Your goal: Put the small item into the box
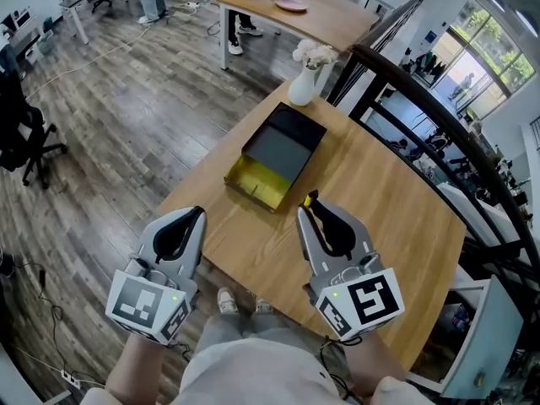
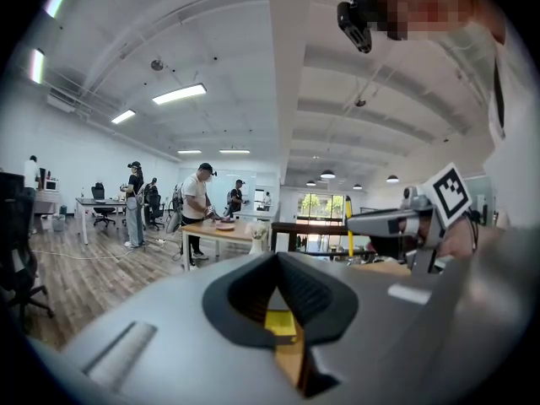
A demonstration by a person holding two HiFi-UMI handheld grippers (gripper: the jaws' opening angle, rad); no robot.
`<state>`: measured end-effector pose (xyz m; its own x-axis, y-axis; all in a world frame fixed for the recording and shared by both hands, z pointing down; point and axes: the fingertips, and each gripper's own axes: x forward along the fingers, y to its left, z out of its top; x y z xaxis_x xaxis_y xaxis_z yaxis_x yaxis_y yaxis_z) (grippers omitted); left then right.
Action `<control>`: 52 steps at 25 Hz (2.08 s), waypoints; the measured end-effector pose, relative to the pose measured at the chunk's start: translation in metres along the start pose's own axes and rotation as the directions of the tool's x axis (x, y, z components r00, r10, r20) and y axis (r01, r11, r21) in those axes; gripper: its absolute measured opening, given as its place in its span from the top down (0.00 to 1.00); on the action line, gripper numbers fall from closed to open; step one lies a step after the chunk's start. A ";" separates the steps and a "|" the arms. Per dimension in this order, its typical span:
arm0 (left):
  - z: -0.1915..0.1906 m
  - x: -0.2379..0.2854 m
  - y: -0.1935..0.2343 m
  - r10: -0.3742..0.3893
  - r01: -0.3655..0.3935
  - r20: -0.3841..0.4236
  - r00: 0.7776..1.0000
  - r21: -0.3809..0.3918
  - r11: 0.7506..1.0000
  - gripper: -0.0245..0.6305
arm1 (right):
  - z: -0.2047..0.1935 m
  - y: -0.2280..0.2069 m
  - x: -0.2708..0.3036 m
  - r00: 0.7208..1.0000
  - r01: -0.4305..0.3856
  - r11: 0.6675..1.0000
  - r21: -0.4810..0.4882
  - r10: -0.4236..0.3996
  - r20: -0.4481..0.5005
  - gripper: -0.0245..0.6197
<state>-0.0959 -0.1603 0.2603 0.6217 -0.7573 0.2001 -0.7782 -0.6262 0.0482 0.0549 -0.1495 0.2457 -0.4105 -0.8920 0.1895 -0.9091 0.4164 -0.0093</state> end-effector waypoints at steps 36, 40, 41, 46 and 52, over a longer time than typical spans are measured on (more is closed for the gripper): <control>-0.161 0.162 0.090 -0.044 0.025 -0.245 0.969 -0.082 0.996 0.96 | -0.206 -0.050 0.221 0.880 -0.169 0.985 -0.014 0.145 -0.453 0.87; -0.180 0.173 0.098 -0.046 0.023 -0.263 0.964 -0.093 0.995 0.96 | -0.238 -0.049 0.235 0.847 -0.196 0.981 -0.003 0.168 -0.504 0.87; -0.185 0.175 0.100 -0.047 0.022 -0.267 0.963 -0.097 0.995 0.96 | -0.245 -0.049 0.238 0.838 -0.204 0.979 -0.002 0.173 -0.518 0.87; -0.211 0.183 0.100 -0.057 0.024 -0.294 0.954 -0.116 0.993 0.96 | -0.281 -0.048 0.247 0.793 -0.231 0.973 0.004 0.190 -0.579 0.87; -0.240 0.191 0.094 -0.070 0.021 -0.323 0.944 -0.151 0.988 0.96 | -0.316 -0.051 0.253 0.740 -0.255 0.967 0.011 0.202 -0.641 0.86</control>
<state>-0.0715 -0.3189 0.5376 0.6126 -0.6112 0.5012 -0.7692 -0.6070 0.1998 0.0199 -0.3412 0.6040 -0.4426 -0.4634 0.7677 -0.7752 0.6280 -0.0679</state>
